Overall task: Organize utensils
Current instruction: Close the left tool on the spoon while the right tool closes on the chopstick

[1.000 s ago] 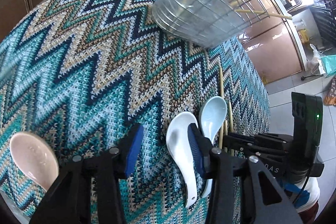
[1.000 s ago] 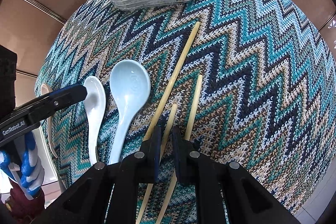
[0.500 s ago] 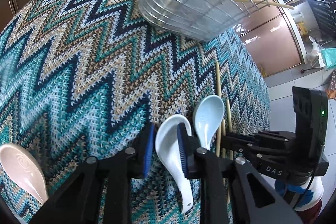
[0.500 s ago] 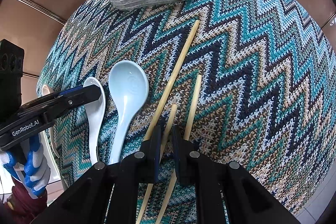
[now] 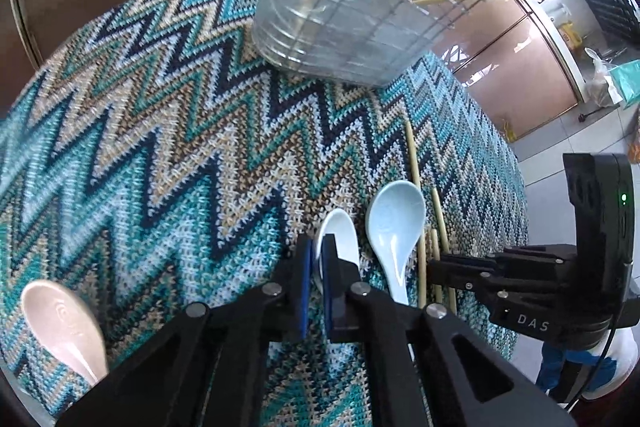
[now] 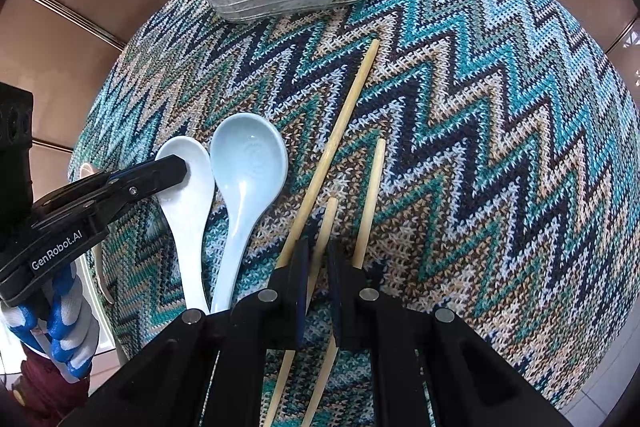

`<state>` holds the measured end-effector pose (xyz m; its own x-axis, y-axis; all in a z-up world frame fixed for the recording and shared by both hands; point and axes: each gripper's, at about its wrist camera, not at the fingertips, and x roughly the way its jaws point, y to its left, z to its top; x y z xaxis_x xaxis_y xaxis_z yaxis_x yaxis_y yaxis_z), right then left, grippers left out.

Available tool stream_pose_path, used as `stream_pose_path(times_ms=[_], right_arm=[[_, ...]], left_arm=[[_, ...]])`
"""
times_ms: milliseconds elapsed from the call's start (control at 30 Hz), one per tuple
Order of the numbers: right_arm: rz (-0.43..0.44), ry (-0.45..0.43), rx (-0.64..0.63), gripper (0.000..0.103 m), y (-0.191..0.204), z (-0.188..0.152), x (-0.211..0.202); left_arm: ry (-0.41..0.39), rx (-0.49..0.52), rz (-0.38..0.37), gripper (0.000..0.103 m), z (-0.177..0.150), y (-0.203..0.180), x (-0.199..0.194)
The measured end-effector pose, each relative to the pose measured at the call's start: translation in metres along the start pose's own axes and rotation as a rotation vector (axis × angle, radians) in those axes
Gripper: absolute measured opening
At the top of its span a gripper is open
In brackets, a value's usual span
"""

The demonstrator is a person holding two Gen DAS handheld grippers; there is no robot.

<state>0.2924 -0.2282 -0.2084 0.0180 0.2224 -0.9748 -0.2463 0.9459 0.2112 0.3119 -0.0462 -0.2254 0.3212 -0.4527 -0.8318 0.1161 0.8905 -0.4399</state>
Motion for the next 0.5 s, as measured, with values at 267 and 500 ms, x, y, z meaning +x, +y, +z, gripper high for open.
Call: stream_pose_path(times_ms=[267, 500], right_arm=[[0.029, -0.103, -0.013, 0.007, 0.009, -0.033, -0.034], [0.065, -0.236, -0.028, 0.006, 0.015, -0.068, -0.071]], left_arm=[[-0.125, 0.051, 0.032, 0.004, -0.014, -0.003, -0.043], [-0.242, 0.089, 0.073, 0.004, -0.035, -0.013, -0.088]])
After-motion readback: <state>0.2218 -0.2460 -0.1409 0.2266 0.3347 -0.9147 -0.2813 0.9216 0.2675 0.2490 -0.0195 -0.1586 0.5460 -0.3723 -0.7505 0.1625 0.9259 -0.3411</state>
